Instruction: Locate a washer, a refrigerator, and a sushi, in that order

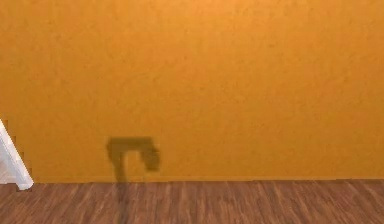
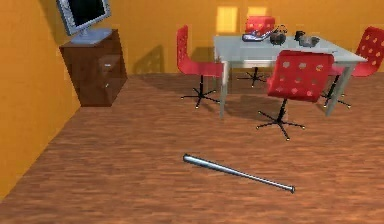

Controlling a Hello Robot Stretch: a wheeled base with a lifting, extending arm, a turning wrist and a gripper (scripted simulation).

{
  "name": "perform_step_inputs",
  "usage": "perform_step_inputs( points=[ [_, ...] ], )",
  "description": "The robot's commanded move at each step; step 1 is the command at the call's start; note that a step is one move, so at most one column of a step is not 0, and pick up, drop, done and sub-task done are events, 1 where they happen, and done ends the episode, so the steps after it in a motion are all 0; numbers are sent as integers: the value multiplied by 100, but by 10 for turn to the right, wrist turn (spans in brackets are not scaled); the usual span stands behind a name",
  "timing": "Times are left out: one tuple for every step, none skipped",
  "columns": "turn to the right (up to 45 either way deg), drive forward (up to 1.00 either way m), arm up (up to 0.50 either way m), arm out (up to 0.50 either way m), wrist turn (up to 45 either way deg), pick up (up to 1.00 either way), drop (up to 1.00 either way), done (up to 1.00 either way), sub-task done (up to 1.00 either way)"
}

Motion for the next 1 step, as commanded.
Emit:
perform_step_inputs(
  points=[
    [240,0,0,0,0,0,0,0,0]
  ],
)
